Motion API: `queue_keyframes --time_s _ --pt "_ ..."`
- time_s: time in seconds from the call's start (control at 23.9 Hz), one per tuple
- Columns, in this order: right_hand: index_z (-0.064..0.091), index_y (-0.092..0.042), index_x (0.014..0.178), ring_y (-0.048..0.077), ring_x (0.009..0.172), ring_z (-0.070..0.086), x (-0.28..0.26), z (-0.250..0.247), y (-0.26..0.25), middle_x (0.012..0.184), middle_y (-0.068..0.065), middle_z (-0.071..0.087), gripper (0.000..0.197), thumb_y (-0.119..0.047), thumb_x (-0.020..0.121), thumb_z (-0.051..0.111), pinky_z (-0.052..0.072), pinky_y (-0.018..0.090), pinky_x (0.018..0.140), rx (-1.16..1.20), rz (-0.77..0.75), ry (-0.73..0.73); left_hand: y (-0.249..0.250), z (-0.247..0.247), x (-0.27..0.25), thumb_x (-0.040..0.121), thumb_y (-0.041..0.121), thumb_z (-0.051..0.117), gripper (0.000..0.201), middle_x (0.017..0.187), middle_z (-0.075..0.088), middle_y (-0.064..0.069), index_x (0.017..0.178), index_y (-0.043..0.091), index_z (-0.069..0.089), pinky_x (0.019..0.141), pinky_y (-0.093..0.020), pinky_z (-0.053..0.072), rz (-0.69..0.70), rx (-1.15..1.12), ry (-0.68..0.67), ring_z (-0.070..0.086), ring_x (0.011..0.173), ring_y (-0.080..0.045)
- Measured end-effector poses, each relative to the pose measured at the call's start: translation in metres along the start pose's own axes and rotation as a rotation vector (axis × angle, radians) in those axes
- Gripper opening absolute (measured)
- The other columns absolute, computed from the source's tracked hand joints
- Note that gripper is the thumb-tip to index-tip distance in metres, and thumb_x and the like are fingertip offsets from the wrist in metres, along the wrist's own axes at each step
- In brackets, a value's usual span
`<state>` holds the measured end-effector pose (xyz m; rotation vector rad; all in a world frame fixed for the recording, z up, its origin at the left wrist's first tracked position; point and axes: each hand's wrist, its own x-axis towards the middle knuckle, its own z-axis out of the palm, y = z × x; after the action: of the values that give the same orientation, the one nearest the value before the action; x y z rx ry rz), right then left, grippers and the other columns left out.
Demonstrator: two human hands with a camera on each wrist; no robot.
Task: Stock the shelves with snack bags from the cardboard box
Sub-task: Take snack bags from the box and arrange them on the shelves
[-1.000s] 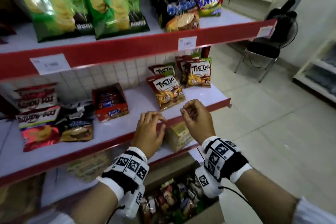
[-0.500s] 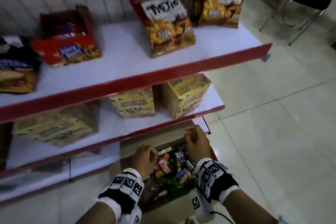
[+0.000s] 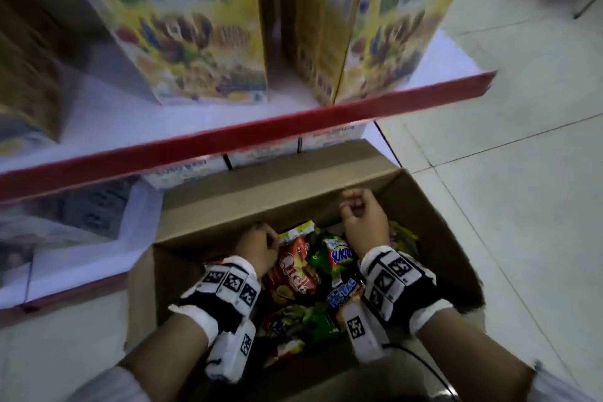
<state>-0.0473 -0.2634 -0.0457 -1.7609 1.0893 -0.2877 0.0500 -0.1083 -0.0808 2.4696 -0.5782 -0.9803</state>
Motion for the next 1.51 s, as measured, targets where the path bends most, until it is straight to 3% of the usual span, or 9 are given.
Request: queue_keyframes --time_s 0.29,0.54,0.67,0.84,1.05,1.17,1.26,1.38,1.51 --pt "0.055 -0.027 0.087 0.010 0.068 0.055 0.040 0.032 0.074 0.071 -0.009 0.058 0.019 -0.009 0.085 0.062 0.047 0.031 0.071 -0.041 -0.182 -0.071 -0.011 0.084 0.072 0.097 0.021 0.041 0.039 0.137 0.045 -0.019 0.132 0.004 0.037 0.099 -0.044 0.040 0.031 0.551 0.042 0.043 0.128 -0.035" --pt "0.058 -0.018 0.098 0.013 0.074 0.055 0.044 0.031 0.089 0.068 -0.008 0.057 0.017 -0.009 0.085 0.063 0.044 0.026 0.074 -0.153 -0.200 -0.135 -0.013 0.118 0.068 0.100 0.014 0.030 0.036 0.136 0.041 -0.018 0.131 0.007 0.047 0.100 -0.040 0.035 0.103 0.639 0.166 0.035 0.130 -0.032" --pt "0.061 -0.019 0.101 0.011 0.074 0.055 0.040 0.021 0.084 0.073 -0.009 0.058 0.015 -0.015 0.087 0.064 0.042 0.025 0.074 -0.162 -0.268 -0.160 -0.011 0.081 0.061 0.096 0.019 0.047 0.029 0.126 0.056 -0.019 0.116 0.003 0.060 0.093 -0.038 0.043 0.144 0.439 0.082 0.052 0.119 -0.034" --pt "0.063 -0.022 0.096 0.024 0.087 0.062 0.031 0.003 0.063 0.087 0.003 0.066 0.008 -0.027 0.092 0.059 0.049 0.035 0.082 -0.041 -0.447 -0.088 -0.006 0.018 0.035 0.089 0.018 0.065 0.014 0.094 0.066 -0.013 0.096 0.007 0.064 0.062 -0.027 0.045 0.200 -0.258 0.044 0.062 0.086 -0.026" --pt "0.059 -0.035 0.105 0.018 0.096 0.068 0.002 -0.009 0.031 0.099 0.003 0.073 0.042 -0.051 0.067 0.067 0.053 0.034 0.084 0.320 -0.388 -0.295 0.005 -0.021 -0.008 0.085 0.010 0.064 0.026 0.100 0.072 -0.003 0.111 0.015 0.061 0.072 -0.032 0.057 0.223 -0.924 -0.114 0.068 0.087 -0.015" --pt "0.056 -0.027 0.109 0.021 0.082 0.071 -0.012 -0.006 0.021 0.095 0.011 0.074 0.040 -0.021 0.074 0.074 0.059 0.029 0.073 0.418 -0.309 -0.419 0.009 -0.028 -0.021 0.085 0.012 0.063 0.032 0.107 0.071 -0.008 0.116 0.012 0.059 0.075 -0.036 0.058 0.292 -0.964 -0.159 0.068 0.096 -0.019" --pt "0.056 -0.017 0.106 0.028 0.085 0.069 -0.018 -0.002 0.016 0.100 0.017 0.071 0.031 -0.009 0.079 0.070 0.057 0.036 0.082 0.438 -0.287 -0.399 0.009 -0.031 -0.024 0.085 0.015 0.063 0.031 0.106 0.070 -0.010 0.116 0.012 0.057 0.074 -0.037 0.058 0.331 -0.974 -0.106 0.068 0.093 -0.021" --pt "0.058 -0.013 0.103 0.032 0.097 0.067 -0.024 -0.004 0.010 0.105 0.016 0.070 0.037 -0.012 0.071 0.075 0.050 0.045 0.095 0.502 -0.231 -0.417 0.010 -0.040 -0.030 0.086 0.016 0.063 0.017 0.088 0.073 -0.004 0.101 0.021 0.059 0.068 -0.031 0.056 0.437 -0.909 -0.006 0.069 0.078 -0.017" --pt "0.063 -0.021 0.106 0.022 0.101 0.068 -0.023 -0.014 0.012 0.105 0.003 0.072 0.051 -0.026 0.059 0.080 0.053 0.038 0.091 0.390 -0.278 -0.506 0.009 -0.044 -0.031 0.083 0.014 0.067 0.017 0.085 0.074 -0.005 0.097 0.021 0.059 0.062 -0.024 0.057 0.543 -0.708 -0.004 0.071 0.072 -0.013"
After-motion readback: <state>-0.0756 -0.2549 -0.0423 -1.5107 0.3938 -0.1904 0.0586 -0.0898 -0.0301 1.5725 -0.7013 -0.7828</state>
